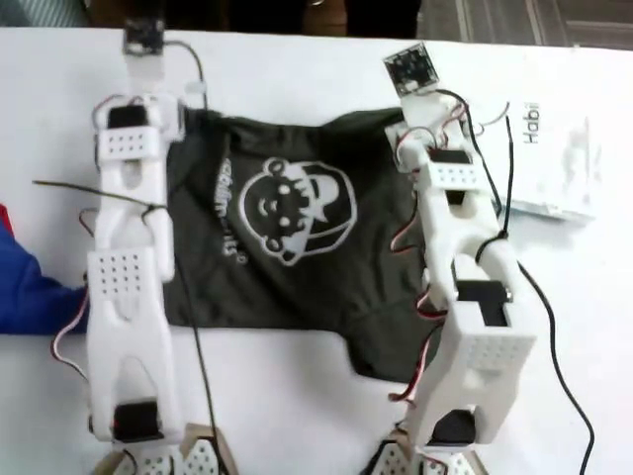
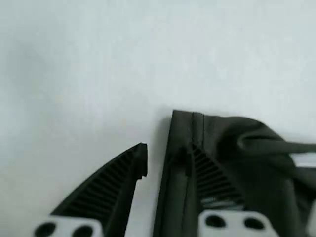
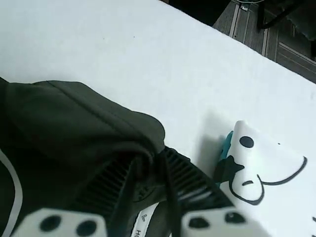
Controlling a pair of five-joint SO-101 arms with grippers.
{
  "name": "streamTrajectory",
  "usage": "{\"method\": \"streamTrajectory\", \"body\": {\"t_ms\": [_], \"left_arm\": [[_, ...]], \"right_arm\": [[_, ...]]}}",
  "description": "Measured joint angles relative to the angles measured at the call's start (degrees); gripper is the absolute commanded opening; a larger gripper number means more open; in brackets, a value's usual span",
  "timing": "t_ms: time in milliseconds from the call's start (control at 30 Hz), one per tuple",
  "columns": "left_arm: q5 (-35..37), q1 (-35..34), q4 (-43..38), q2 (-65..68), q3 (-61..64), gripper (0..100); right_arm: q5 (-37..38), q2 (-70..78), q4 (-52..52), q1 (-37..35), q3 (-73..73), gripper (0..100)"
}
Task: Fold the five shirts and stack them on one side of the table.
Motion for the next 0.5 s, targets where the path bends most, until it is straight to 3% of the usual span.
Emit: {"method": "streamTrajectory", "body": {"t_ms": [500], "left_arm": [[0.3, 1.4, 0.4, 1.8, -2.8, 15]], "right_arm": [[0.0, 0.0, 0.0, 0.0, 0.0, 1.9]]}}
